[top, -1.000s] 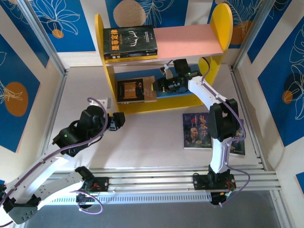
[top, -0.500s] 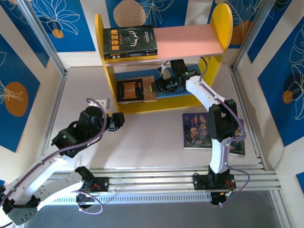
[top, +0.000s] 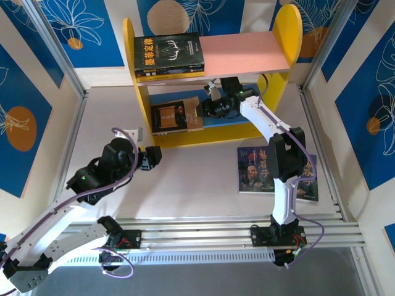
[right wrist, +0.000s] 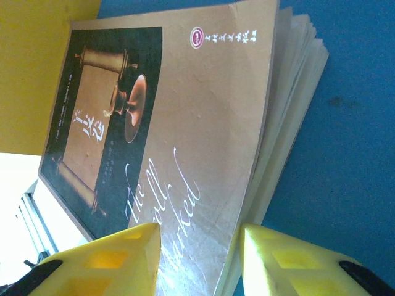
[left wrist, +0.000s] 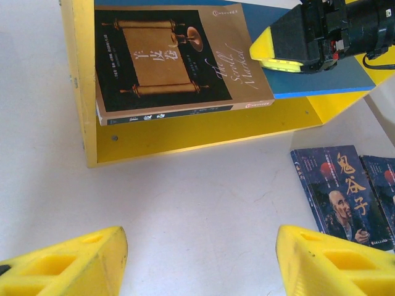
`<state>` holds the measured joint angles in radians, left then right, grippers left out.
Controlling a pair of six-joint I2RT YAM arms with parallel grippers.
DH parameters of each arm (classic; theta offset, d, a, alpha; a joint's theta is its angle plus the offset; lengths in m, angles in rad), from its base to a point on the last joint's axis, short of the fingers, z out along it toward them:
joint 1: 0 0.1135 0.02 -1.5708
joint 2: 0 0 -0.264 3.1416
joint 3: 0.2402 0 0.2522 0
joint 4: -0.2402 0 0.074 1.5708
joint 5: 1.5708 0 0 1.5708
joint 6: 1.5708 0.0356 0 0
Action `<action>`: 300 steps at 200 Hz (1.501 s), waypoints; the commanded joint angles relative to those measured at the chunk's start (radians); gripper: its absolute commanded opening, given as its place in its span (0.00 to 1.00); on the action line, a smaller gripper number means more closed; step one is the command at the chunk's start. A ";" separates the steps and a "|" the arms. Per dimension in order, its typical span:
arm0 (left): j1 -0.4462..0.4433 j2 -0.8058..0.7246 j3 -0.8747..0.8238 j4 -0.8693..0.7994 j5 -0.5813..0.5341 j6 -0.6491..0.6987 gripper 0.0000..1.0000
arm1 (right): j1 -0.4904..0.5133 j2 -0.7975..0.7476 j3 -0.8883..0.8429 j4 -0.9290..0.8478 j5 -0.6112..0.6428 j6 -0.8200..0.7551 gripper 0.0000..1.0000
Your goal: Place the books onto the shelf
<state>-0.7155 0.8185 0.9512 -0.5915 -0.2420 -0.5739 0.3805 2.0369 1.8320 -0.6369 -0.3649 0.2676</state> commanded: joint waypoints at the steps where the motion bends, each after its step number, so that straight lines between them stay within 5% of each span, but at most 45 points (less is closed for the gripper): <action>1: 0.014 -0.015 -0.012 0.014 0.021 -0.007 0.65 | 0.018 0.032 0.053 -0.012 -0.028 0.008 0.39; 300: 0.013 -0.027 -0.005 -0.011 0.009 -0.007 0.66 | 0.057 0.072 0.069 0.148 -0.049 0.209 0.39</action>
<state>-0.7155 0.8051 0.9489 -0.5922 -0.2321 -0.5766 0.3870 2.0838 1.8721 -0.5652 -0.3431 0.4591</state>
